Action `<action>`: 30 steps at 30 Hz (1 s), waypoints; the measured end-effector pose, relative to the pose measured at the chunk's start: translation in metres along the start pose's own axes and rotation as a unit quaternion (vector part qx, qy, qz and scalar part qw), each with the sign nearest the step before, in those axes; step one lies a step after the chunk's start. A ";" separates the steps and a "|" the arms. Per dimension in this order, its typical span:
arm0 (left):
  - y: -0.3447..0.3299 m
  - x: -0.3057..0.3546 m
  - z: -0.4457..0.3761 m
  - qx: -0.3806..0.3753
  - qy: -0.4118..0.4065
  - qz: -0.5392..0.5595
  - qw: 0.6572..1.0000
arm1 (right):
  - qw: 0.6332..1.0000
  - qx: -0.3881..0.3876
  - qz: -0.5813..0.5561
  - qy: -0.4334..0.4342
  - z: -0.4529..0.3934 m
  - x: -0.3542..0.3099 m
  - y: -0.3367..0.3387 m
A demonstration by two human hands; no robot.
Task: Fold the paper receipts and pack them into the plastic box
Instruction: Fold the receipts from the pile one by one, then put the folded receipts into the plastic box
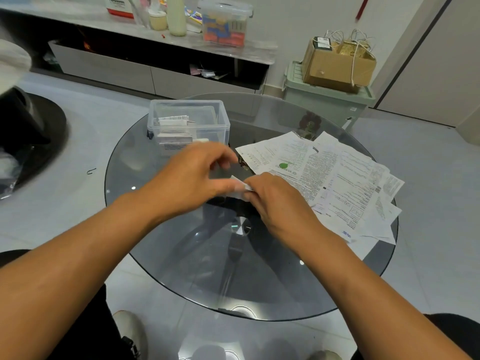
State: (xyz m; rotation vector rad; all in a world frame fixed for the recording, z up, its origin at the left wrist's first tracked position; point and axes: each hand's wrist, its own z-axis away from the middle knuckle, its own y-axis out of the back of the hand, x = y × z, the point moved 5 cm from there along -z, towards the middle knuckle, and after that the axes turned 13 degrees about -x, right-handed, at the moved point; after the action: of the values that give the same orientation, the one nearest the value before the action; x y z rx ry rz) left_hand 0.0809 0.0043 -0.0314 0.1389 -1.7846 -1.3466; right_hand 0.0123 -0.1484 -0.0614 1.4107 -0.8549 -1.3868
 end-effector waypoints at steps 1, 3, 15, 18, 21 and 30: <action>0.013 -0.002 0.001 0.050 -0.013 -0.079 0.996 | 1.000 0.012 -0.024 0.001 0.002 0.001 0.002; 0.038 -0.006 0.003 0.132 -0.002 -0.214 0.968 | 0.997 0.038 -0.073 -0.005 0.009 0.000 0.007; 0.066 -0.054 0.014 0.041 0.058 -0.128 0.989 | 0.933 0.211 -0.290 -0.029 0.022 -0.003 0.072; 0.061 -0.040 0.025 -0.033 0.031 -0.084 0.995 | 0.936 0.218 -0.275 -0.025 0.015 -0.012 0.085; 0.057 -0.026 0.034 -0.081 0.004 -0.063 0.995 | 0.951 0.205 -0.230 -0.021 0.005 -0.029 0.097; 0.032 0.006 0.035 -0.084 -0.077 -0.235 0.965 | 0.986 0.135 -0.096 -0.030 -0.009 -0.054 0.089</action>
State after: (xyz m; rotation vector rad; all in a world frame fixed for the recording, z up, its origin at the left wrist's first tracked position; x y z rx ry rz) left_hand 0.0662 0.0397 -0.0026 0.3925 -1.8229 -1.8844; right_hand 0.0266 -0.1232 0.0391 1.7015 -0.9983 -1.5062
